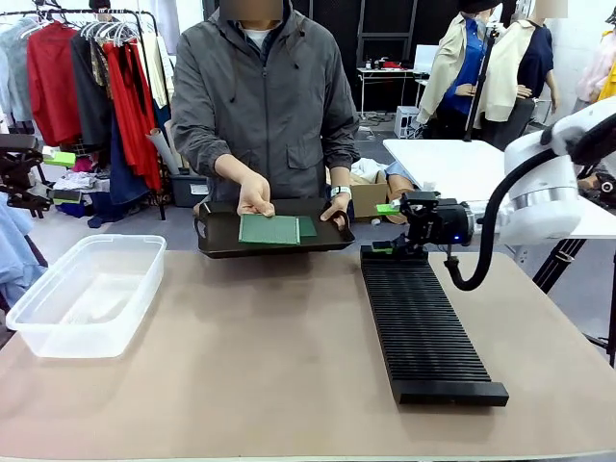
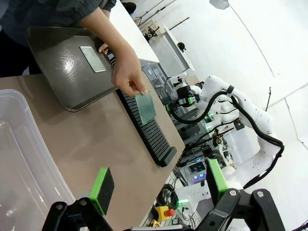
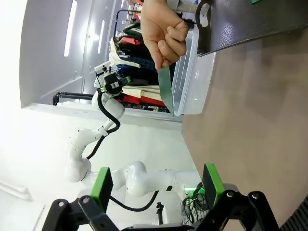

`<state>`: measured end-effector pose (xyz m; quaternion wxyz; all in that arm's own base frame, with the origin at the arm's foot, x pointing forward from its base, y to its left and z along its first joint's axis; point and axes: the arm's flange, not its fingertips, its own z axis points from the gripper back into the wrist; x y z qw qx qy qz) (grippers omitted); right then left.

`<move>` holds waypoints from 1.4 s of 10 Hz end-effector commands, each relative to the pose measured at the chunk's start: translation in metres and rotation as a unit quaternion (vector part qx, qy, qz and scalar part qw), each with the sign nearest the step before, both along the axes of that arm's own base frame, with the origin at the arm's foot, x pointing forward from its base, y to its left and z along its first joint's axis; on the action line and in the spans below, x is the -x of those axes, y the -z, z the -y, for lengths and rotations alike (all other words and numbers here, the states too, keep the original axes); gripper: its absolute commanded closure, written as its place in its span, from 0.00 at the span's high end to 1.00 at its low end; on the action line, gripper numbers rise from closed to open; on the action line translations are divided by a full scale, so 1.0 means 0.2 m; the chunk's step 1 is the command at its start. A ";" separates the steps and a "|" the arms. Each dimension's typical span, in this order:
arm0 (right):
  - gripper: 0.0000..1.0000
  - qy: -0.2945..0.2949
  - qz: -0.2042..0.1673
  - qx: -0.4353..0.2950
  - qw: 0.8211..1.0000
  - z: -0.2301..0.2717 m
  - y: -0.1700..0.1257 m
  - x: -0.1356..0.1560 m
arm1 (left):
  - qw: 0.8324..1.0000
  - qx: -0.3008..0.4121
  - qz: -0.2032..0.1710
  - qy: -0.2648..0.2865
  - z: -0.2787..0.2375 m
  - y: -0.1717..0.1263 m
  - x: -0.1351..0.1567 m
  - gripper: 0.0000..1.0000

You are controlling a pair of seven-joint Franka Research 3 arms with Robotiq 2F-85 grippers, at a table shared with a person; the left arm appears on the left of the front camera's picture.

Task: Sort PCBs into racks and boxes based on the side picked up.
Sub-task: Pick up the Blank PCB handed by the Human.

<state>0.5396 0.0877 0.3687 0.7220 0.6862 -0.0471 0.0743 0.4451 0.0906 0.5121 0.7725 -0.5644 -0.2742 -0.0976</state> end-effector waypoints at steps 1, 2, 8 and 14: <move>1.00 -0.005 0.009 -0.016 1.000 -0.07 0.01 -0.09 | 1.000 -0.004 -0.007 -0.001 0.00 -0.02 0.01 1.00; 1.00 -0.010 0.003 -0.015 1.000 -0.12 0.04 -0.13 | 1.000 -0.004 -0.007 -0.001 0.00 -0.02 0.01 1.00; 1.00 -0.039 0.003 -0.035 0.999 -0.42 0.21 -0.21 | 1.000 -0.004 -0.007 -0.001 0.00 -0.02 0.01 1.00; 1.00 -0.050 0.021 -0.034 0.998 -0.74 0.33 -0.24 | 1.000 -0.004 -0.007 -0.001 0.00 -0.02 0.01 1.00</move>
